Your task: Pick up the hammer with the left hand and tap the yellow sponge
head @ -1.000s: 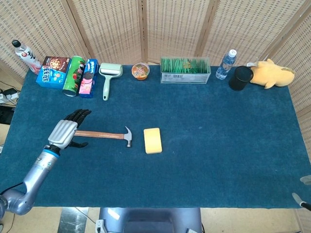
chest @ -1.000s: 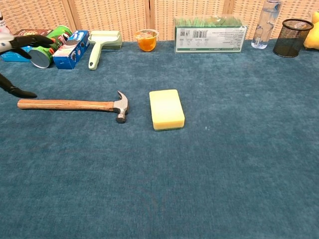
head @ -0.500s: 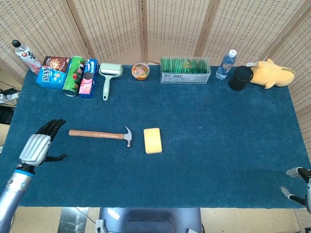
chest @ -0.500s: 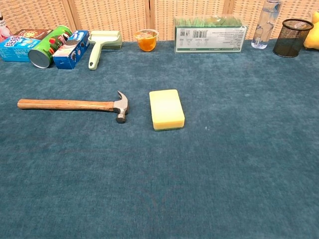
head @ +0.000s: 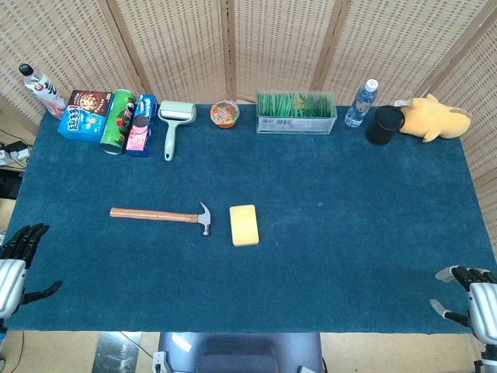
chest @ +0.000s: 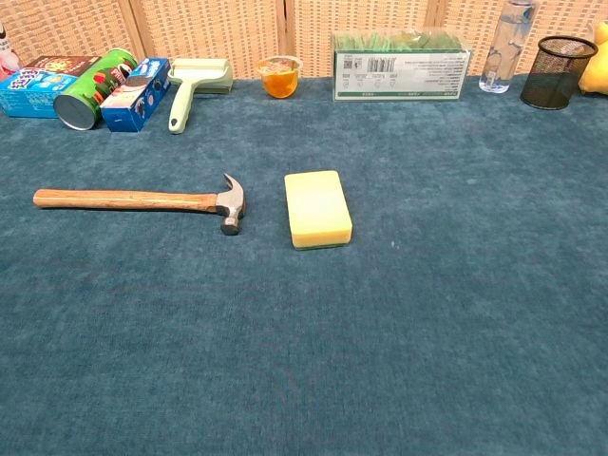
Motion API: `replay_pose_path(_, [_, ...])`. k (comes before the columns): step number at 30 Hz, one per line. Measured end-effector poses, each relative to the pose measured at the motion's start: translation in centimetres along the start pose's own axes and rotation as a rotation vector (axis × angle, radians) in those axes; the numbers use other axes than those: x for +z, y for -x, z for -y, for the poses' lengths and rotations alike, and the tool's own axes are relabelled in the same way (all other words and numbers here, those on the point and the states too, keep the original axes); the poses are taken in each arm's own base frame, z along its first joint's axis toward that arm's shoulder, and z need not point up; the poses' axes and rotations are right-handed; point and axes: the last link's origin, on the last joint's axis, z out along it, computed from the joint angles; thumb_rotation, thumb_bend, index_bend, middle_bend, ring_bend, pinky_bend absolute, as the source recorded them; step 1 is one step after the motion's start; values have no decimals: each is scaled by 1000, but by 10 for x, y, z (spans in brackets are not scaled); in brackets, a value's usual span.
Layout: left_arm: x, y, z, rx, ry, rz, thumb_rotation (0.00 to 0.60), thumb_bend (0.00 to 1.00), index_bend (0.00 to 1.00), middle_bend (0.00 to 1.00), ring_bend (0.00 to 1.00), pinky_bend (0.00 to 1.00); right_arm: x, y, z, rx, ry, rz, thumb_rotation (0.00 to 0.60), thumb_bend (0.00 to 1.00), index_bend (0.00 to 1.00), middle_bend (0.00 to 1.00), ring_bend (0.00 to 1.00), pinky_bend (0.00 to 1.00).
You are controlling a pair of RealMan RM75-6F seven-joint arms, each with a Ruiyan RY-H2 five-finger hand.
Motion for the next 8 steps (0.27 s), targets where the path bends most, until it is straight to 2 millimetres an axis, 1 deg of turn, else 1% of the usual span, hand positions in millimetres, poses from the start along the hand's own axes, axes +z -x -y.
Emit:
replay_pose_path(4, [-16, 2, 2, 13, -10, -6, 600, 161, 0, 61, 0, 135, 2, 2, 2, -1, -12, 9, 600, 104, 451, 499, 474, 344])
replay_pose_path(8, [-19, 3, 1, 7, -12, 1, 600, 161, 0, 61, 0, 135, 3, 2, 3, 1, -17, 13, 600, 103, 451, 499, 474, 344])
